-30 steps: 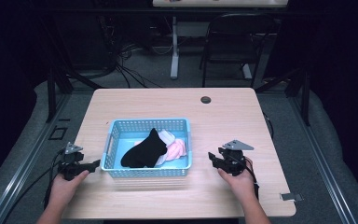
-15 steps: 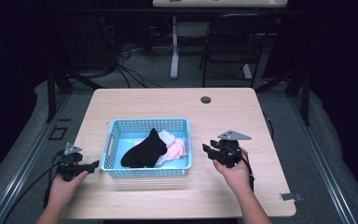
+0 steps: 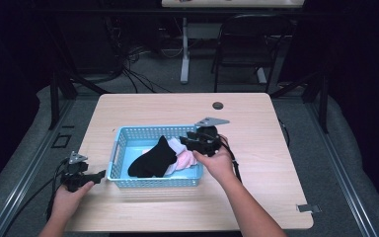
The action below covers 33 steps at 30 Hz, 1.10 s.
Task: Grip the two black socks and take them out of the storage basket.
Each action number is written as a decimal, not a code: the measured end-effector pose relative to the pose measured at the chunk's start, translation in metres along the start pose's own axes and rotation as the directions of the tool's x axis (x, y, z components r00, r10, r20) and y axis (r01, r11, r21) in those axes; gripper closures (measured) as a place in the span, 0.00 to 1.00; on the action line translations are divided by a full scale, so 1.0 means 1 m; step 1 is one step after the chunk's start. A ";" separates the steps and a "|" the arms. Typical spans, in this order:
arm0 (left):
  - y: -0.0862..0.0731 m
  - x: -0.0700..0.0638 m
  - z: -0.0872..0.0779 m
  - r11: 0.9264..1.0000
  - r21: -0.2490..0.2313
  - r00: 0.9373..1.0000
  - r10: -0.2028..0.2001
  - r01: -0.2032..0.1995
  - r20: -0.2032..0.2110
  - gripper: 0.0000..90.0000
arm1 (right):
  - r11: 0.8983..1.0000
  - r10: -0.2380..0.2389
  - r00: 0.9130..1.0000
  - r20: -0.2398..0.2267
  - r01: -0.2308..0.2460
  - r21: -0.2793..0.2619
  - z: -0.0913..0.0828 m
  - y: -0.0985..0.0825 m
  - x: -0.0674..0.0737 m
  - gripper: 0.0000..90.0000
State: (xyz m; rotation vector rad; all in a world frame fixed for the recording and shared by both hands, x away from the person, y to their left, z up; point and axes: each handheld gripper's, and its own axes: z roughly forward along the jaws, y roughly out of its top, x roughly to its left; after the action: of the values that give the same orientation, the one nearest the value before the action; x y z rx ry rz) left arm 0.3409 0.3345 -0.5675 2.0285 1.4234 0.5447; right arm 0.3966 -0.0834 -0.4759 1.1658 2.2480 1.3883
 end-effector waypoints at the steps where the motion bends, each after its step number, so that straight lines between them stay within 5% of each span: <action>1: 0.000 0.000 0.000 1.000 0.000 1.000 0.000 0.000 0.000 0.26 | 1.000 -0.006 1.000 -0.003 0.006 0.015 0.008 0.003 0.003 0.68; 6: 0.000 0.000 0.000 1.000 -0.004 1.000 0.005 -0.005 0.001 0.26 | 0.994 -0.004 1.000 -0.023 0.006 0.105 0.053 0.015 0.012 0.68; 14: 0.000 -0.001 -0.001 1.000 -0.011 1.000 0.001 -0.001 0.002 0.26 | 0.981 0.024 1.000 0.007 -0.025 0.194 0.085 0.018 0.017 0.66; 16: 0.000 -0.001 -0.001 1.000 -0.012 1.000 0.001 -0.001 0.001 0.26 | 0.968 0.048 0.998 0.026 -0.053 0.246 0.095 0.015 0.014 0.66; 20: 0.000 0.000 0.000 1.000 -0.011 1.000 0.001 -0.001 0.001 0.26 | 0.960 0.052 0.997 0.051 -0.064 0.271 0.102 0.011 0.012 0.66; 27: 0.000 0.000 0.000 1.000 -0.012 1.000 0.001 -0.001 0.001 0.26 | 0.955 0.120 0.993 0.005 -0.116 0.272 0.107 0.010 0.009 0.83; 33: 0.000 0.000 -0.001 1.000 -0.009 1.000 0.003 -0.003 0.001 0.26 | 0.964 0.079 0.997 0.023 -0.083 0.254 0.101 0.011 0.015 0.96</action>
State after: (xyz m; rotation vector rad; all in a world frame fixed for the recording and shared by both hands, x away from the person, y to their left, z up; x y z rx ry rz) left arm 0.3403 0.3343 -0.5672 2.0235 1.4155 0.5503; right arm 0.4512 -0.0054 -0.5156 1.3554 2.4497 1.1387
